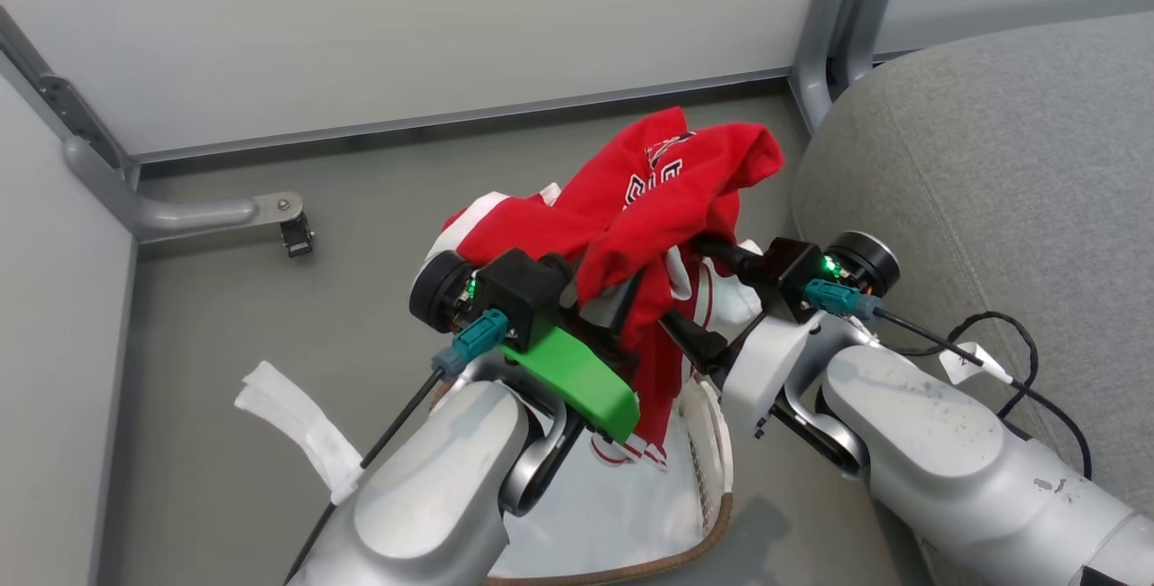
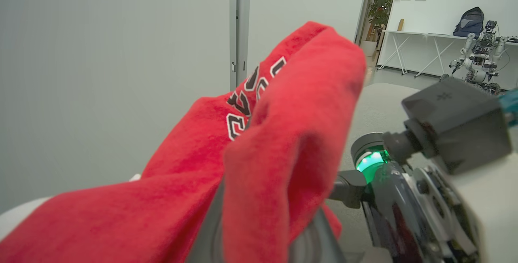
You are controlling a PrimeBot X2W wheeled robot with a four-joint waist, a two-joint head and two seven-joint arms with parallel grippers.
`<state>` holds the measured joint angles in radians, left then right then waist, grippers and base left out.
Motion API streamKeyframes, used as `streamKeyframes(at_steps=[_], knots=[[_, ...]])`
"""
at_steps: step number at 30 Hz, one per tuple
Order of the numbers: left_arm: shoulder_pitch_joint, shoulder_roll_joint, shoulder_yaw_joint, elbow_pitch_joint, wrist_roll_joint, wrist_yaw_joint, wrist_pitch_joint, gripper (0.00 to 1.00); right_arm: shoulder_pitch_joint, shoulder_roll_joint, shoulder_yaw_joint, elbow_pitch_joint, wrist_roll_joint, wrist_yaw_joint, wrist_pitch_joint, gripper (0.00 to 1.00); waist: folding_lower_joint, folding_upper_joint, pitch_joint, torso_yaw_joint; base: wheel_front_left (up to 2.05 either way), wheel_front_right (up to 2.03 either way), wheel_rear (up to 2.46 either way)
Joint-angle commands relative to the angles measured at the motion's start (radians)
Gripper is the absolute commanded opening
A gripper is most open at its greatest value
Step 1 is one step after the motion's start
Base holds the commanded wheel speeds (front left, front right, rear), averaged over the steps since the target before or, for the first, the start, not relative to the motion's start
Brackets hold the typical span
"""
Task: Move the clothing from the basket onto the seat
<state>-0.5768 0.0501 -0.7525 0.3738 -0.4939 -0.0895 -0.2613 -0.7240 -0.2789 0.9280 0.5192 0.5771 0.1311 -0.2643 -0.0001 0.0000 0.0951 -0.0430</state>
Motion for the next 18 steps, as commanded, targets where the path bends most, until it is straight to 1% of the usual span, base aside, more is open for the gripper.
streamKeyframes(at_steps=[1, 14, 15, 16, 17, 18], knots=[[0.001, 0.001, -0.01, -0.001, -0.013, -0.007, -0.006, 0.0, -0.009, -0.001, 0.002, 0.005, 0.004, -0.001, 0.0, 1.0, 0.0001, 0.0, -0.006, 0.009, 0.0, 0.0, 0.0], [-0.011, 0.001, -0.079, -0.008, -0.094, -0.017, -0.006, 0.0, -0.011, 0.028, -0.014, 0.01, -0.013, -0.001, 0.0, 1.0, 0.0001, 0.0, 0.005, 0.038, 0.0, 0.0, 0.0], [-0.013, 0.001, -0.081, -0.007, -0.097, -0.015, -0.006, 0.0, -0.009, 0.028, -0.016, 0.009, -0.012, -0.001, 0.0, 0.5, 0.0001, 0.0, 0.006, 0.04, 0.0, 0.0, 0.0], [-0.015, 0.001, -0.081, -0.006, -0.098, -0.014, -0.006, 0.0, -0.008, 0.028, -0.019, 0.008, -0.011, -0.001, 0.0, 0.33, 0.0001, 0.0, 0.007, 0.042, 0.0, 0.0, 0.0], [-0.016, 0.001, -0.081, -0.005, -0.101, -0.011, -0.006, 0.0, -0.006, 0.029, -0.025, 0.005, -0.009, -0.001, 0.0, 0.0, 0.0001, 0.0, 0.009, 0.043, 0.0, 0.0, 0.0], [-0.016, 0.001, -0.081, -0.003, -0.103, -0.01, -0.006, 0.0, -0.003, 0.029, -0.027, 0.004, -0.009, -0.001, 0.0, 0.0, 0.0001, 0.0, 0.009, 0.045, 0.0, 0.0, 0.0]])
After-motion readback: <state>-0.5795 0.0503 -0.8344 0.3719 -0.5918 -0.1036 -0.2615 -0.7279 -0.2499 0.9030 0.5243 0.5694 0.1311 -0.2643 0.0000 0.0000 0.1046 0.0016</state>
